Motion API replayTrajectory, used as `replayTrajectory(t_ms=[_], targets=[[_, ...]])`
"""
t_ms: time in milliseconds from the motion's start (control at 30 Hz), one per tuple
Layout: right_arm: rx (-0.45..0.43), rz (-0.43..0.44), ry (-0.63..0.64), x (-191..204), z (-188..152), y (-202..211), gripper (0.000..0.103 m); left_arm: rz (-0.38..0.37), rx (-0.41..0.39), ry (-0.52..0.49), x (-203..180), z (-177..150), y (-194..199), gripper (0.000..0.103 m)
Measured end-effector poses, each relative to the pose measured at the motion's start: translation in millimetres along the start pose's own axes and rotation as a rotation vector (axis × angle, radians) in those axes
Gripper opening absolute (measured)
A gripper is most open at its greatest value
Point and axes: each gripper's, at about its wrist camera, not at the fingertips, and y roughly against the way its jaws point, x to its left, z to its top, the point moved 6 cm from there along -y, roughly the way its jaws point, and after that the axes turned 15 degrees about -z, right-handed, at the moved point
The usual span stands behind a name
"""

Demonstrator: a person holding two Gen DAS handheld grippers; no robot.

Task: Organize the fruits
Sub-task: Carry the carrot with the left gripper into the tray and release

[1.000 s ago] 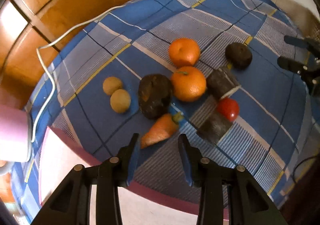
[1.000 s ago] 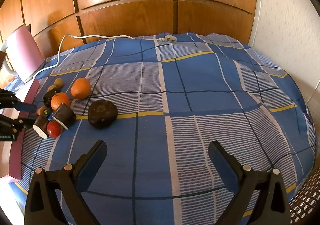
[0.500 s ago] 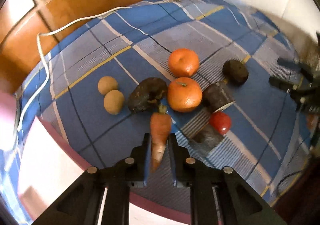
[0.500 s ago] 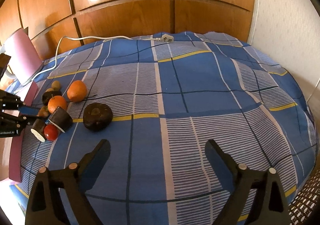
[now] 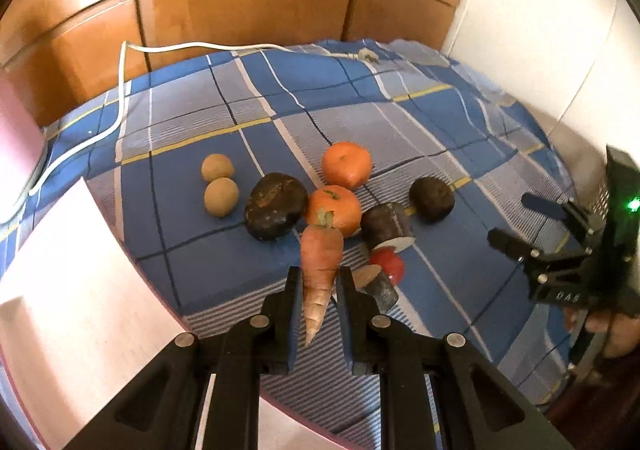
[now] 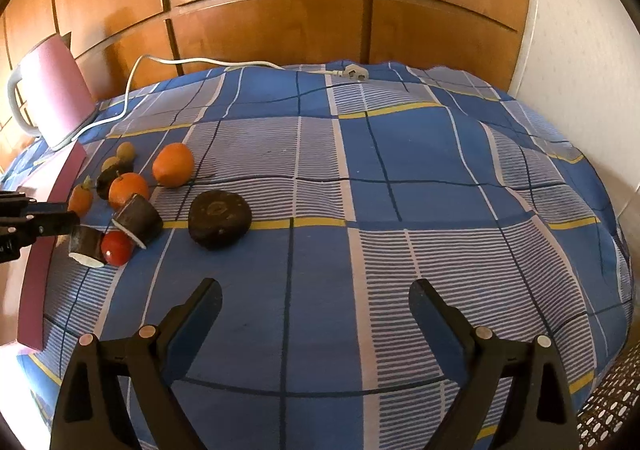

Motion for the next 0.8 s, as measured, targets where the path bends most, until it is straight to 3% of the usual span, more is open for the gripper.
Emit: replayTrajectory(t_ms=[467,633,800], targets=[[-0.017,0.002,0.025,6.6,-1.5,7.9,0.096,-0.083,-0.261,0.206,10.8,-6.2,66.0,0.017],[-0.025,0.010,0.031,11.3,-1.1,10.6,0.096,0.015,-0.369,0.322,40.5,-24.1,100.6,0.017],[-0.022,0.022,0.037,15.8,-1.5,11.5,0.096,0.220,-0.397,0.479,87.1,-53.0,122.4,0.017]])
